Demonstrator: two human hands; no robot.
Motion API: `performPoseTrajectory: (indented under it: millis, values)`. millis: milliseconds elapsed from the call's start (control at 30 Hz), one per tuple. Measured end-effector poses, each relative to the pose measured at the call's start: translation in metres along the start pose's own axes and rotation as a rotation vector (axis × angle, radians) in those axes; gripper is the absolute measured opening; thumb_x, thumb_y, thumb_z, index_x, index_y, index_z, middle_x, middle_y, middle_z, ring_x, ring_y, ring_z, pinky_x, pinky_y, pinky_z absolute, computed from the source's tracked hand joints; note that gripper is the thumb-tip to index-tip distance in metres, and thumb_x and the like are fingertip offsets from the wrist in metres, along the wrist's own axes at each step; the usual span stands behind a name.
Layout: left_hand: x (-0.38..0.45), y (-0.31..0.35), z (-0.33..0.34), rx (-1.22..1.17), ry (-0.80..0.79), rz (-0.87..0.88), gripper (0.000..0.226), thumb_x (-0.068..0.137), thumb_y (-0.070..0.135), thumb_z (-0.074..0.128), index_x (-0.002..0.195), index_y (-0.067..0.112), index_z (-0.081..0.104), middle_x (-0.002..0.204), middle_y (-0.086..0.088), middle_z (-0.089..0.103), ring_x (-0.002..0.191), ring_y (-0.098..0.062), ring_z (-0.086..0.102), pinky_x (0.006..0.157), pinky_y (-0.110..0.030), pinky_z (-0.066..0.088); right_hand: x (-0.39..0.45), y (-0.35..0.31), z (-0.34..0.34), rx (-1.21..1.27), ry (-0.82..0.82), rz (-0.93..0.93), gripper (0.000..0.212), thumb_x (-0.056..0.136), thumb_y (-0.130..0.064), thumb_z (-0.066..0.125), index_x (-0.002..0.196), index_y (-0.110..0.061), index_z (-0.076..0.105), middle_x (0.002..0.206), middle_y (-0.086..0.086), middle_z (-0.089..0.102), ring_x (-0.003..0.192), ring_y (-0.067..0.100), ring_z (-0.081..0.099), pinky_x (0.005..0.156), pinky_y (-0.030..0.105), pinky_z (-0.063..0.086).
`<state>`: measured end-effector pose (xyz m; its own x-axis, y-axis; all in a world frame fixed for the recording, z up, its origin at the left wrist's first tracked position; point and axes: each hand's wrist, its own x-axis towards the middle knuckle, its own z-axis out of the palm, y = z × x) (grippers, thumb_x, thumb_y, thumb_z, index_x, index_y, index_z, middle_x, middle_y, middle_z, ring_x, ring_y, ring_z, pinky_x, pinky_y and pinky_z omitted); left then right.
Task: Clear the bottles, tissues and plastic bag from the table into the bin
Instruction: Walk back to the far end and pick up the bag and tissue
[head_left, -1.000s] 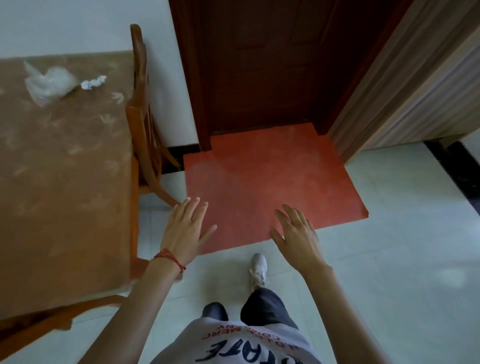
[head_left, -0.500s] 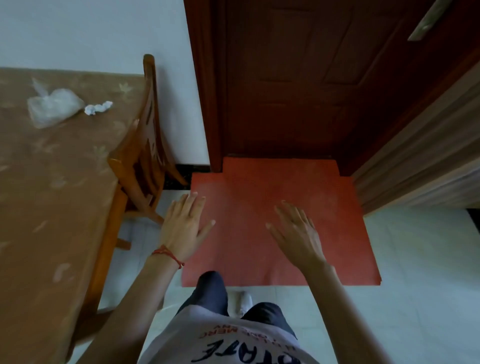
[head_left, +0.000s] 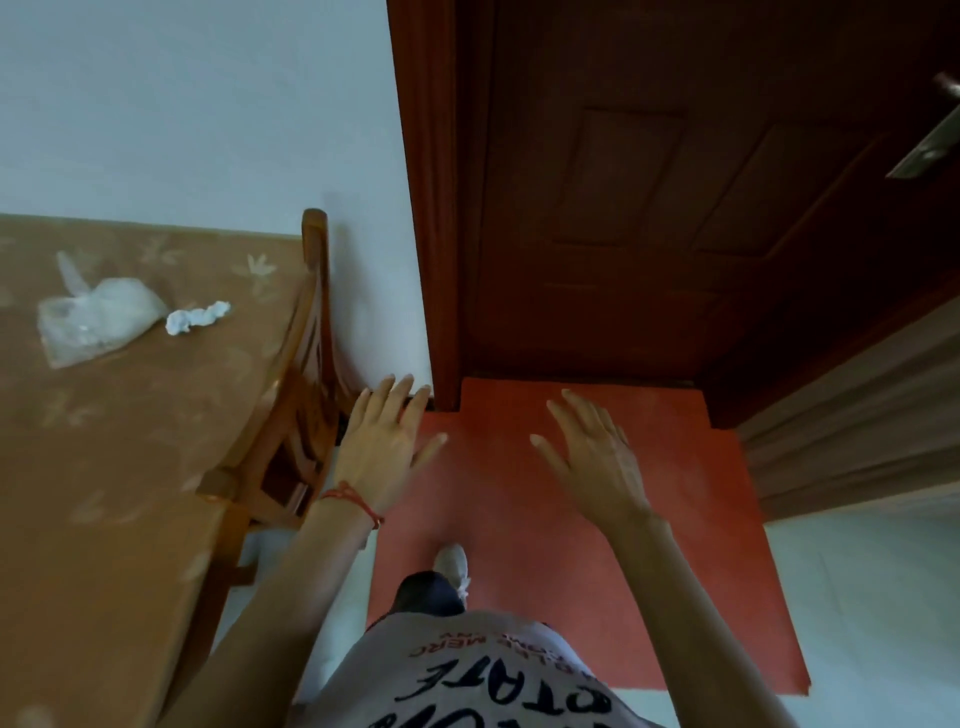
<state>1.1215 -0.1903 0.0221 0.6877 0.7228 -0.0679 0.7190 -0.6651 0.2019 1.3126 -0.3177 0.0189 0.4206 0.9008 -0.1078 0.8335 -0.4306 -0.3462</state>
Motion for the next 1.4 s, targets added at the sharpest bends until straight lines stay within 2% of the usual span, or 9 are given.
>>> performPoseTrajectory:
  millis: [67, 200, 333, 567, 733, 967, 1100, 1233, 1400]
  values:
    - [0.022, -0.011, -0.006, 0.003, 0.02, -0.011, 0.068, 0.088, 0.053, 0.025, 0.125, 0.001, 0.05, 0.129, -0.023, 0.054, 0.124, -0.04, 0.045, 0.102, -0.055, 0.033, 0.026, -0.006, -0.005, 0.007, 0.002, -0.005, 0.053, 0.093, -0.043, 0.042, 0.139, -0.017, 0.035, 0.152, 0.004, 0.028, 0.138, 0.021, 0.024, 0.11, 0.043, 0.025]
    - [0.055, -0.03, -0.015, -0.01, 0.039, -0.038, 0.075, 0.089, 0.057, 0.015, 0.126, 0.001, 0.049, 0.13, -0.023, 0.053, 0.125, -0.04, 0.043, 0.102, -0.055, 0.034, 0.07, -0.015, -0.012, 0.025, 0.02, -0.032, 0.052, 0.093, -0.043, 0.043, 0.138, -0.017, 0.037, 0.152, 0.003, 0.028, 0.139, 0.019, 0.022, 0.11, 0.042, 0.026]
    - [0.08, -0.043, -0.021, -0.027, 0.052, -0.118, 0.068, 0.087, 0.052, 0.025, 0.124, 0.002, 0.051, 0.129, -0.023, 0.054, 0.124, -0.04, 0.044, 0.102, -0.055, 0.033, 0.109, -0.02, -0.018, 0.019, 0.011, -0.087, 0.052, 0.093, -0.043, 0.043, 0.138, -0.017, 0.038, 0.151, 0.003, 0.029, 0.139, 0.019, 0.023, 0.111, 0.038, 0.023]
    - [0.114, -0.057, -0.037, -0.049, 0.114, -0.29, 0.08, 0.09, 0.058, 0.006, 0.122, 0.001, 0.054, 0.126, -0.023, 0.056, 0.121, -0.04, 0.048, 0.099, -0.056, 0.037, 0.191, -0.034, -0.025, 0.018, -0.013, -0.26, 0.051, 0.092, -0.041, 0.046, 0.136, -0.016, 0.041, 0.149, 0.005, 0.033, 0.138, 0.02, 0.026, 0.11, 0.034, 0.023]
    - [0.127, -0.069, -0.047, -0.067, 0.214, -0.479, 0.065, 0.088, 0.051, 0.031, 0.123, 0.001, 0.053, 0.129, -0.022, 0.054, 0.123, -0.04, 0.046, 0.102, -0.053, 0.031, 0.253, -0.059, -0.033, 0.009, -0.085, -0.452, 0.051, 0.093, -0.042, 0.044, 0.137, -0.016, 0.04, 0.149, 0.005, 0.034, 0.137, 0.021, 0.026, 0.11, 0.036, 0.024]
    - [0.116, -0.085, -0.055, -0.11, 0.288, -0.763, 0.086, 0.086, 0.062, 0.003, 0.128, 0.002, 0.048, 0.135, -0.022, 0.048, 0.129, -0.039, 0.039, 0.105, -0.053, 0.03, 0.309, -0.109, -0.03, 0.031, -0.199, -0.738, 0.05, 0.092, -0.037, 0.048, 0.135, -0.013, 0.042, 0.148, 0.007, 0.034, 0.137, 0.021, 0.028, 0.11, 0.035, 0.026]
    - [0.099, -0.096, -0.055, -0.096, 0.302, -0.928, 0.076, 0.086, 0.058, 0.018, 0.128, 0.002, 0.049, 0.135, -0.021, 0.048, 0.129, -0.038, 0.039, 0.106, -0.052, 0.028, 0.323, -0.145, -0.022, 0.049, -0.244, -0.875, 0.05, 0.091, -0.035, 0.05, 0.134, -0.01, 0.043, 0.145, 0.011, 0.038, 0.134, 0.025, 0.033, 0.107, 0.038, 0.03]
    - [0.081, -0.112, -0.058, -0.068, 0.315, -1.037, 0.079, 0.087, 0.06, 0.012, 0.126, 0.002, 0.051, 0.132, -0.022, 0.051, 0.126, -0.039, 0.043, 0.103, -0.054, 0.033, 0.329, -0.182, -0.01, 0.077, -0.264, -0.98, 0.05, 0.091, -0.038, 0.049, 0.134, -0.012, 0.044, 0.145, 0.009, 0.039, 0.133, 0.024, 0.035, 0.105, 0.039, 0.033]
    - [0.062, -0.142, -0.057, -0.059, 0.33, -1.125, 0.065, 0.083, 0.047, 0.03, 0.123, 0.002, 0.053, 0.13, -0.021, 0.053, 0.123, -0.039, 0.046, 0.1, -0.054, 0.036, 0.331, -0.229, 0.011, 0.103, -0.255, -1.082, 0.049, 0.091, -0.036, 0.052, 0.132, -0.012, 0.046, 0.142, 0.009, 0.043, 0.131, 0.025, 0.039, 0.099, 0.042, 0.042]
